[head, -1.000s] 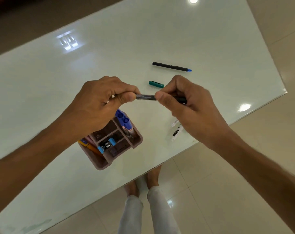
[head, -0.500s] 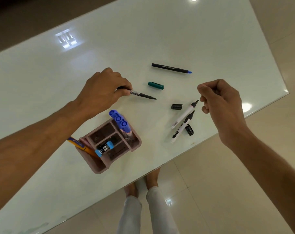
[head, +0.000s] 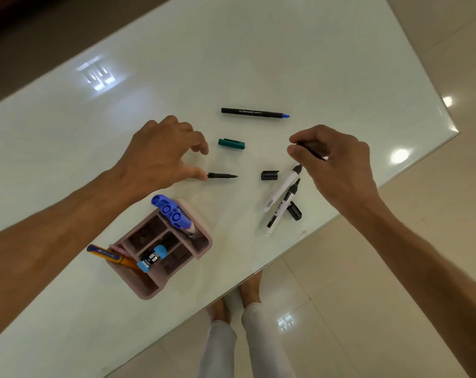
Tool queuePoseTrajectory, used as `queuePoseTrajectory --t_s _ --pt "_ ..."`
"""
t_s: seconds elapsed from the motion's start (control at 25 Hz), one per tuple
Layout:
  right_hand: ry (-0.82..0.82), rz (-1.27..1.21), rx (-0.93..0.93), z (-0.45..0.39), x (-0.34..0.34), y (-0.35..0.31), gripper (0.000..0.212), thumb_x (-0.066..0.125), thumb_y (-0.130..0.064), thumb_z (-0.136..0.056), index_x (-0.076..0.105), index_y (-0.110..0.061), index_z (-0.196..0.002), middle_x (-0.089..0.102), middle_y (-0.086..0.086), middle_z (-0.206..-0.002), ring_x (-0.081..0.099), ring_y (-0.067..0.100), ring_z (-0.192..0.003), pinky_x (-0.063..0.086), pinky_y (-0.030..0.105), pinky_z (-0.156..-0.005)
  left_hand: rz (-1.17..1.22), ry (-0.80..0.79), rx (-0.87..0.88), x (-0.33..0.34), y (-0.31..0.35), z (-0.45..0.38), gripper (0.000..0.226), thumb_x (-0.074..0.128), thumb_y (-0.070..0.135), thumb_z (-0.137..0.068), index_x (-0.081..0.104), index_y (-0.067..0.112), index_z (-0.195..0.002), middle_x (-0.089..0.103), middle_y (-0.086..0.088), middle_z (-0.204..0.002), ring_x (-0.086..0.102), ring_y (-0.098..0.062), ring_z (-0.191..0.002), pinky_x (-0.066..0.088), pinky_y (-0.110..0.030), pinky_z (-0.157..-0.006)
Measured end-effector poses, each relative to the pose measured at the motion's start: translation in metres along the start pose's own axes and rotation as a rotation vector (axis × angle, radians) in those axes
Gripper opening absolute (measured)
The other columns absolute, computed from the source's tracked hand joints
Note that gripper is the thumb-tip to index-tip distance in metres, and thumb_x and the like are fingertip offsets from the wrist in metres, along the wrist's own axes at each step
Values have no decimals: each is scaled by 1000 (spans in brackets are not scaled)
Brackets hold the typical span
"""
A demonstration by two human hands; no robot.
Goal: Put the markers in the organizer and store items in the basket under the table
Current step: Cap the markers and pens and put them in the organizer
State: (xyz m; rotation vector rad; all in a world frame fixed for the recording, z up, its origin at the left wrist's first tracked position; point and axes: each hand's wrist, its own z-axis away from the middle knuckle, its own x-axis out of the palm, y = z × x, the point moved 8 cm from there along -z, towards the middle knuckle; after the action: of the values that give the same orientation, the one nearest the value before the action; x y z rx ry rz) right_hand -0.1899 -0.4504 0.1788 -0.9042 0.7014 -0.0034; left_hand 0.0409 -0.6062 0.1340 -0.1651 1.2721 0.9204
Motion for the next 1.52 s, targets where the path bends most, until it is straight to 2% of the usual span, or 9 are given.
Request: queuePoseTrajectory --t_s 0.2,0.32,0.48,0.6,0.8,0.96,1.08,1.4,1.52 --pt "-6 -33 -17 -18 10 -3 13 77 -20 -96 80 -19 -108 80 -5 -93 76 6 -83 56 10 -73 -6 -50 -17 4 0 1 47 79 65 -78 71 36 -115 68 14 -108 42 -8 -100 36 -33 -87" --pt "2 -79 -6 -18 7 -4 14 77 -18 -95 80 -18 -109 81 -4 -92 77 11 -82 56 13 -67 99 73 -44 -11 2 0 44 70 71 -83 71 36 -109 67 16 -103 53 -11 -101 40 -32 -82" --pt "28 -110 50 -12 -5 6 15 78 -19 -94 82 -21 -109 81 -5 -87 75 10 -76 56 13 -66 175 208 -58 -26 12 -33 35 62 54 -99 67 31 -126 66 7 -122 56 -18 -116 43 -33 -87" --pt "32 -138 95 -4 -14 13 16 79 -24 -95 84 -25 -109 79 -11 -83 69 1 -67 54 11 -68 143 121 -38 -13 25 -69 36 69 40 -98 67 27 -131 62 -1 -128 52 -23 -125 43 -36 -93" --pt "61 -257 169 2 -30 26 14 82 -29 -92 85 -28 -105 81 -9 -89 59 4 -66 52 19 -73 385 131 -79 -10 38 -81 13 73 24 -96 71 17 -107 71 -1 -104 65 -17 -102 54 -34 -88" --pt "39 -405 214 4 -31 27 14 83 -29 -90 86 -24 -103 82 -3 -94 54 7 -70 51 28 -79 793 124 -154 -30 42 -45 16 79 22 -93 75 14 -106 79 0 -95 75 -9 -84 55 -13 -77" --pt "2 -471 172 9 -25 19 14 82 -25 -92 85 -21 -105 81 -1 -91 53 9 -71 48 30 -78 831 102 -159 -45 45 -15 12 77 23 -94 76 17 -105 79 1 -89 73 -2 -79 46 -4 -67" --pt "-176 -499 45 27 0 -21 11 78 -14 -94 85 -14 -104 79 8 -91 65 13 -77 56 28 -81 939 235 -228 -57 20 47 8 74 29 -95 76 28 -102 80 12 -87 77 -8 -84 63 -43 -90" --pt "-255 -473 -57 37 18 -52 13 79 -13 -94 84 -13 -106 80 10 -92 66 14 -76 56 26 -76 971 278 -210 -68 7 69 10 72 28 -95 74 28 -104 78 14 -84 74 -7 -80 64 -30 -85"
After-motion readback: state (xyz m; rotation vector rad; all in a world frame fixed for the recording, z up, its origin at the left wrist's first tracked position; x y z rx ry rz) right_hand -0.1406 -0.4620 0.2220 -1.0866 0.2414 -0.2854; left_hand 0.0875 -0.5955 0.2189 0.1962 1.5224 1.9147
